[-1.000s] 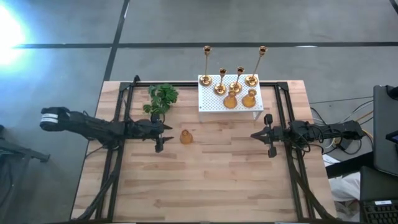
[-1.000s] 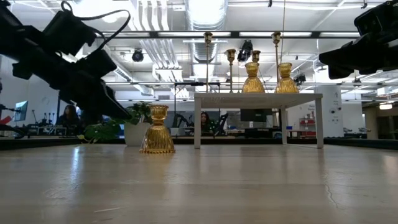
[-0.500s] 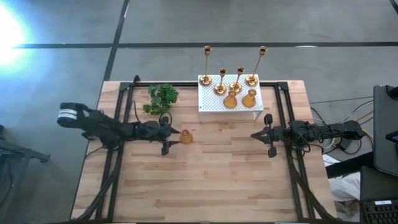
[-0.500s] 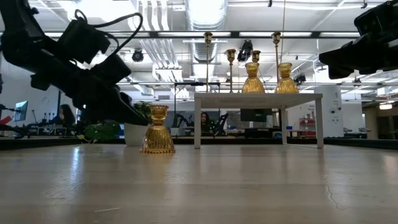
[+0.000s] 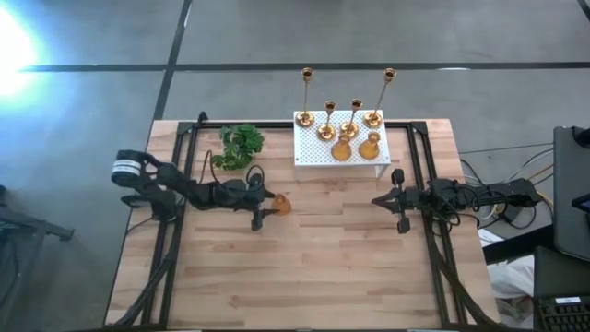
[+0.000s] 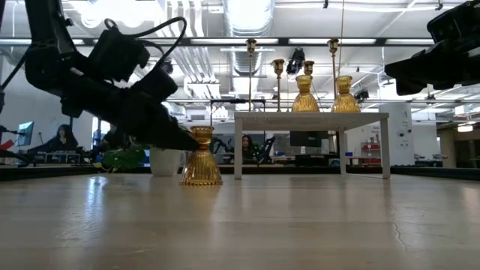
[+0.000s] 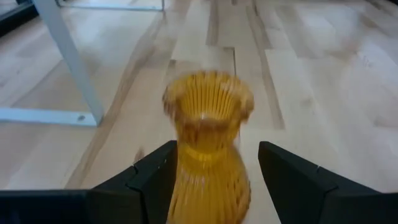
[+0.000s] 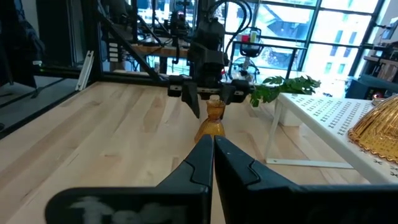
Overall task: Pick & Place candle stick holders
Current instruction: Put the orange glass candle holder on the shelf
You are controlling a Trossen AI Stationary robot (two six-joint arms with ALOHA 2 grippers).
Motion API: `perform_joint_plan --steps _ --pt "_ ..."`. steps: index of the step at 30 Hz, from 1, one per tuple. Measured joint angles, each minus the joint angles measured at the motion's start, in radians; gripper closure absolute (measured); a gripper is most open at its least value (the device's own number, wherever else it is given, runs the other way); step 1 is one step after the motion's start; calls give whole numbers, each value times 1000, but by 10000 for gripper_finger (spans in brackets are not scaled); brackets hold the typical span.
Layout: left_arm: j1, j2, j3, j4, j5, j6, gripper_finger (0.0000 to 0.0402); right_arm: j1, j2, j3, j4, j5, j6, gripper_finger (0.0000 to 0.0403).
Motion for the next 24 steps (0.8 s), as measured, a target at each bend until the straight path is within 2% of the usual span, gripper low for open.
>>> perform_joint_plan --steps 6,15,19,24 --pt "0 18 43 -1 23 4 172 0 0 0 0 0 0 394" --pt "2 108 86 8 32 -1 180 0 0 0 0 0 0 394" --pt "2 137 104 47 34 -33 206 0 0 0 0 0 0 394" --pt "2 137 123 50 35 -53 269 0 0 0 0 0 0 394"
